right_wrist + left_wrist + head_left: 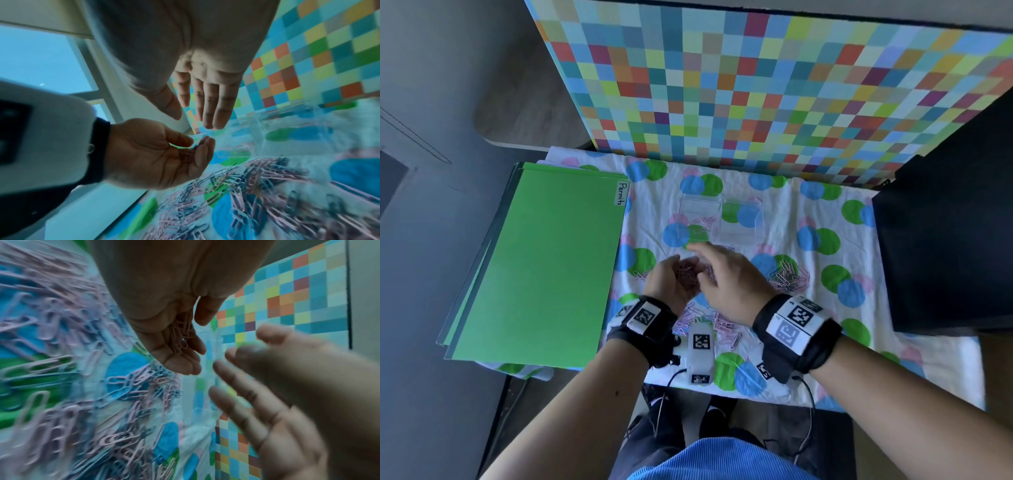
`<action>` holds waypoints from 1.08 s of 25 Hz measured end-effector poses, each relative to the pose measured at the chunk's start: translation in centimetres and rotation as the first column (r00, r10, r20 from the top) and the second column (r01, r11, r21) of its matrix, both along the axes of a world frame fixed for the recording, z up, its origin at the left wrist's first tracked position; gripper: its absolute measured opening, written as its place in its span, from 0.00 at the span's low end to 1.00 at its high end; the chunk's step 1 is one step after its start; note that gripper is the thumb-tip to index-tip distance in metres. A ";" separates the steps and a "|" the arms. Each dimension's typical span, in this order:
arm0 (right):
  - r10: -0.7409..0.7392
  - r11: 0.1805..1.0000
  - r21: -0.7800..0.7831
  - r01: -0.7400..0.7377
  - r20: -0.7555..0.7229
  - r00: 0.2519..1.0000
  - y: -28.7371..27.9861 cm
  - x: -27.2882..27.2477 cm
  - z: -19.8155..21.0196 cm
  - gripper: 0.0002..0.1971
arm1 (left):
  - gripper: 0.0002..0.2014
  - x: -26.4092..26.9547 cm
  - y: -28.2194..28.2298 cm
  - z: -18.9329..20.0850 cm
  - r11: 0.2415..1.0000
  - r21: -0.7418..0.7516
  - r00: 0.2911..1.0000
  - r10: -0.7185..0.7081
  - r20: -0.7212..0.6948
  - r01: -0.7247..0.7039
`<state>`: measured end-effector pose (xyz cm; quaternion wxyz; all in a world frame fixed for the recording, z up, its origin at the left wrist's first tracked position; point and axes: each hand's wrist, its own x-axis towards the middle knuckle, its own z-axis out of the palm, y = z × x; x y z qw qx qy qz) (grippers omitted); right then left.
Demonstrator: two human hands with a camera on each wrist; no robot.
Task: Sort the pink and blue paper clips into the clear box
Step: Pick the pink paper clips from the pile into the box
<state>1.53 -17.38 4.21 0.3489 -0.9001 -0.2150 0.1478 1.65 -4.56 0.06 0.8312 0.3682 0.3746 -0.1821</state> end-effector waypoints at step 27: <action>0.524 0.793 -0.396 -0.463 0.056 0.850 -0.6 -7.1 -7.3 0.18 | 0.08 -6.0 6.3 -1.0 -0.113 0.948 0.561 -0.783 -0.269 0.297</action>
